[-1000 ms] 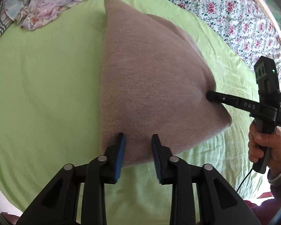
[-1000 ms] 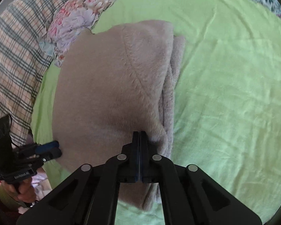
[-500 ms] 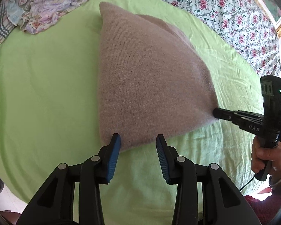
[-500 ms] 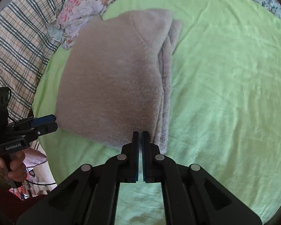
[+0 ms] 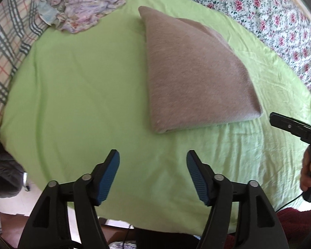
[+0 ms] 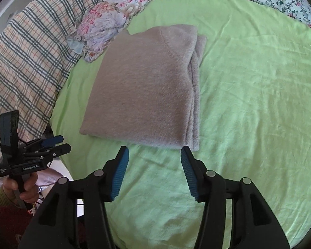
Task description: Fold small clothes
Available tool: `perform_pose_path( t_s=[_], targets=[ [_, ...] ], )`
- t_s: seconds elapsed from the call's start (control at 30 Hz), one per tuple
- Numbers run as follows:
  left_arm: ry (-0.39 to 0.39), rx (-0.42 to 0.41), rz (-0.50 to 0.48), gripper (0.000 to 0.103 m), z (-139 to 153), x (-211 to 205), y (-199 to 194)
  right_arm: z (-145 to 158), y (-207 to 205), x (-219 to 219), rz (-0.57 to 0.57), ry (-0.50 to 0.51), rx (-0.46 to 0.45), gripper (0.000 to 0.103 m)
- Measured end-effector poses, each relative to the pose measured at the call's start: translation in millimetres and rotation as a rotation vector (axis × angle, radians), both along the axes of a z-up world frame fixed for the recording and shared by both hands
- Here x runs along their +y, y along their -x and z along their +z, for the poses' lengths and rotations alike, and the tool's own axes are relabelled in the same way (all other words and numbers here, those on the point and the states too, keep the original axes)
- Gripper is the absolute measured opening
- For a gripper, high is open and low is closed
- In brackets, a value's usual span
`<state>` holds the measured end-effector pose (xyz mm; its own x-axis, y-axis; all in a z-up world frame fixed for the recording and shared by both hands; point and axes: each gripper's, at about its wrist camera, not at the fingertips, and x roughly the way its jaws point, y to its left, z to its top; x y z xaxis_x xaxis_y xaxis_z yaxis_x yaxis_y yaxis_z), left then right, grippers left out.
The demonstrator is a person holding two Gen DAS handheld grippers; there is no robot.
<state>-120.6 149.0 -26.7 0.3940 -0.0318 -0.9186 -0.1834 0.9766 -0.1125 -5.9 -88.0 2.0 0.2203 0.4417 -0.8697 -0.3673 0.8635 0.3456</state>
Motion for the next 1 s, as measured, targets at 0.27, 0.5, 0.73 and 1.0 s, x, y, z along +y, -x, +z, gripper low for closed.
perform_pose_path(
  t_s=[0.27,0.5,0.73,1.0],
  targets=[
    [-0.118,0.005,0.008,0.073,2,-5,17,-6,28,1,0.048,0.018,0.027,0.064],
    [-0.127,-0.011,0.021,0.081,10,-5,4,1,24,-2,0.038,0.020,-0.004,0.068],
    [-0.116,-0.022,0.042,0.084,23,-6,-34,13,-3,1,-0.007,0.021,-0.037,0.070],
    [-0.181,-0.041,0.029,0.085,36,-15,-59,22,-30,7,0.000,0.016,-0.062,0.074]
  ],
)
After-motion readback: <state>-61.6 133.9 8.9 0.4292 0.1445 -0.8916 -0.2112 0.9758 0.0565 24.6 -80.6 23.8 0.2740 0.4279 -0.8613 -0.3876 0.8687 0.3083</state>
